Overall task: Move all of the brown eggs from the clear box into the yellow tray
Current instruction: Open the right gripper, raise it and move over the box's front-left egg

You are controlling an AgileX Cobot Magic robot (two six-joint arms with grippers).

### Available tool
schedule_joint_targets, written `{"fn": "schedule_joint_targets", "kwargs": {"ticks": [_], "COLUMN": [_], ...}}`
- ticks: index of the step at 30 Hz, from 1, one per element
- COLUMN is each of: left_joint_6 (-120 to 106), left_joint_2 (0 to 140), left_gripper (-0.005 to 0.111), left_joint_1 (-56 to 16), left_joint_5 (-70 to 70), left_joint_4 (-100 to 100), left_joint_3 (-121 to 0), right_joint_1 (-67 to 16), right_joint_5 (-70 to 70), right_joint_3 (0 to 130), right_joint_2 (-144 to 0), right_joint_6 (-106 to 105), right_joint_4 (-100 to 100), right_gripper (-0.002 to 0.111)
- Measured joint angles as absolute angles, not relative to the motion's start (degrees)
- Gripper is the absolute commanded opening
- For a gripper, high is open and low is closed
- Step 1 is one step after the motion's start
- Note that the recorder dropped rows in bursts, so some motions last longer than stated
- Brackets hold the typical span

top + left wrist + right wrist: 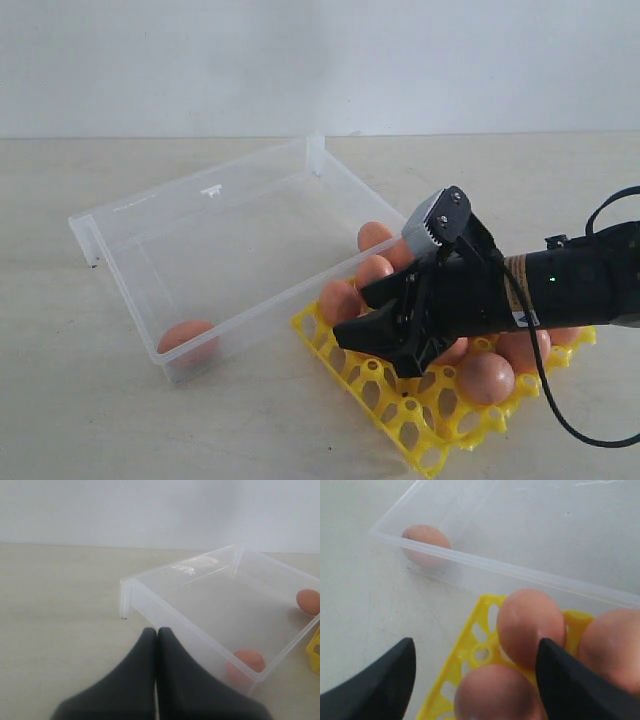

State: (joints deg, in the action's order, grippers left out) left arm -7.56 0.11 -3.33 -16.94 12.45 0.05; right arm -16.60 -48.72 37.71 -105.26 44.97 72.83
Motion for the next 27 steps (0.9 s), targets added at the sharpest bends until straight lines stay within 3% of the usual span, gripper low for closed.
{"fn": "schedule_joint_targets", "kwargs": {"ticks": [11, 13, 15, 17, 18, 22, 27], "left_joint_6": [-7.56, -7.56, -7.56, -7.56, -7.56, -7.56, -7.56], "left_joint_2": [0.11, 0.11, 0.11, 0.11, 0.11, 0.11, 0.11], "left_gripper": [-0.004, -0.004, -0.004, -0.004, -0.004, -0.004, -0.004], "left_joint_1": [-3.33, -3.33, -3.33, -3.33, -3.33, -3.33, -3.33], "left_joint_5": [-16.94, -16.94, -16.94, -16.94, -16.94, -16.94, -16.94], "left_joint_4": [12.45, 12.45, 12.45, 12.45, 12.45, 12.45, 12.45], "left_joint_3": [0.05, 0.05, 0.05, 0.05, 0.05, 0.05, 0.05], "right_joint_1": [-16.6, -16.74, -17.89, -20.72, -23.13, -35.86, -55.43], "right_joint_5": [-64.68, -65.85, -65.97, -64.68, -62.96, -46.67, 1.18], "right_joint_3": [40.09, 42.18, 45.0, 48.12, 50.18, 59.67, 75.13], "right_joint_2": [-97.31, -94.4, -91.52, -89.12, -88.19, -87.07, -93.07], "right_joint_6": [48.0, 50.15, 51.5, 52.04, 52.17, 52.77, 43.48], "right_joint_4": [68.81, 67.97, 67.1, 66.43, 66.19, 65.97, 67.08], "right_gripper": [0.065, 0.054, 0.034, 0.003, 0.0, 0.0, 0.0]}}
